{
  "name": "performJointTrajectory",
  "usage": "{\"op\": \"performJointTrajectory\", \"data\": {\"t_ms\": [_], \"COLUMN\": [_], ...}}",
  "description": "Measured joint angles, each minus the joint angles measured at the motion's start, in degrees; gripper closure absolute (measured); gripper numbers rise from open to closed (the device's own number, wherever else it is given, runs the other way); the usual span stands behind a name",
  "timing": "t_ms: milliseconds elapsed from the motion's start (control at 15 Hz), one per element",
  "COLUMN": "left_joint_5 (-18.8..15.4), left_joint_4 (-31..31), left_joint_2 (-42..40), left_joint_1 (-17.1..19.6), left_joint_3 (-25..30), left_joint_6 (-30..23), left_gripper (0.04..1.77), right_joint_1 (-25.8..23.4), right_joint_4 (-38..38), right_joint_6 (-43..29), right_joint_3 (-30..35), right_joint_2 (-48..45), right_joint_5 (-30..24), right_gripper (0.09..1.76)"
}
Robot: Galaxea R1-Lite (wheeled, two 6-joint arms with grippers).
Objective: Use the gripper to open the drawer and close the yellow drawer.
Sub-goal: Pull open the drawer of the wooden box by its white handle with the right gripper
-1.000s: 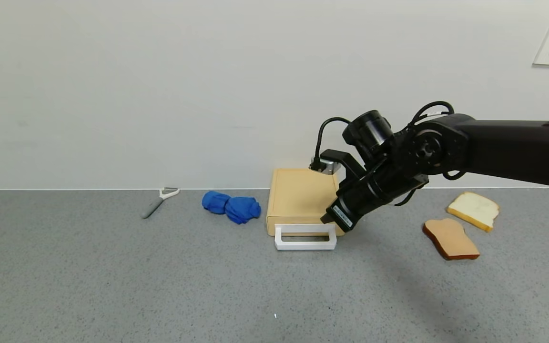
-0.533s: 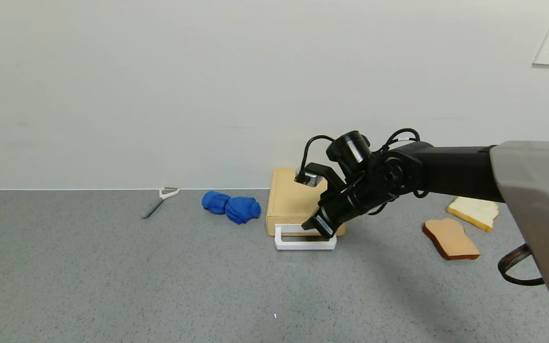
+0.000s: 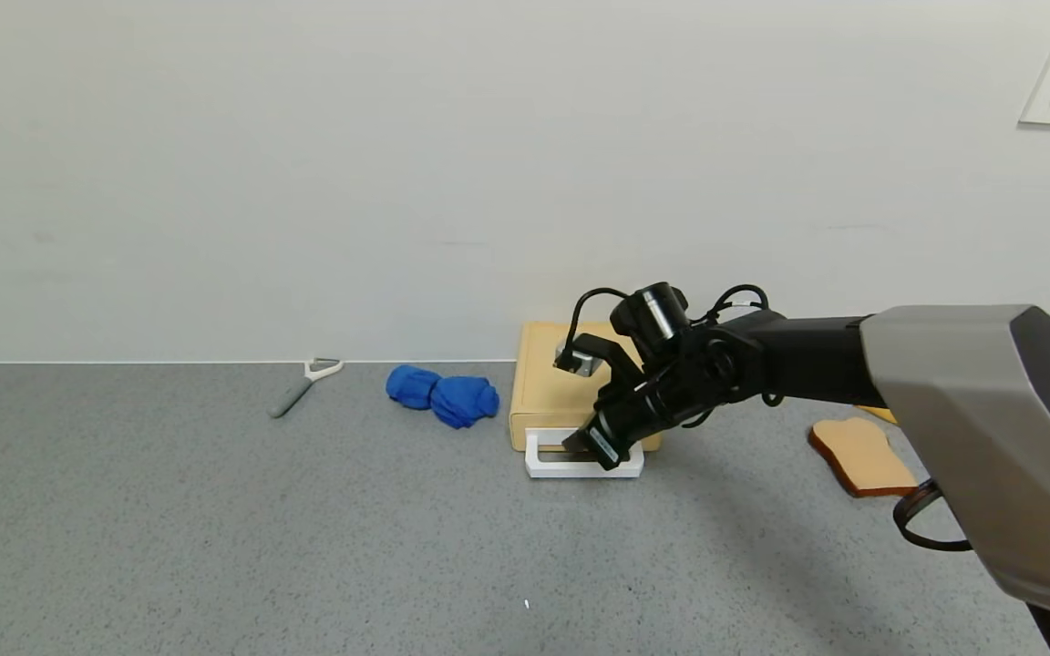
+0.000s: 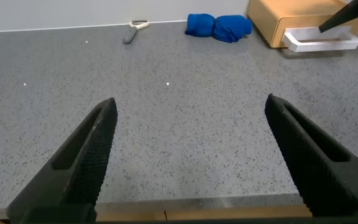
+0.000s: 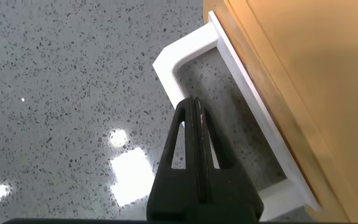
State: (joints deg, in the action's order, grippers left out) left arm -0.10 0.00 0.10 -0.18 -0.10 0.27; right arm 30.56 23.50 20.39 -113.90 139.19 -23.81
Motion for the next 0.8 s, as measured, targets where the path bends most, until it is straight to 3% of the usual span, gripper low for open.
{"op": "performJointTrajectory", "data": {"t_ms": [800], "left_joint_5": [0.00], "left_joint_4": [0.00], "left_joint_2": [0.01], "left_joint_1": [0.00], "left_joint_3": [0.00], "left_joint_6": [0.02], "left_gripper": [0.09], "right_joint_1": [0.91], "right_joint_4": [-10.28], "right_joint_6": [-4.04], "right_joint_3": [0.00], "right_joint_2": [4.46], "right_joint_5": [-1.10], "right_gripper": [1.73]}}
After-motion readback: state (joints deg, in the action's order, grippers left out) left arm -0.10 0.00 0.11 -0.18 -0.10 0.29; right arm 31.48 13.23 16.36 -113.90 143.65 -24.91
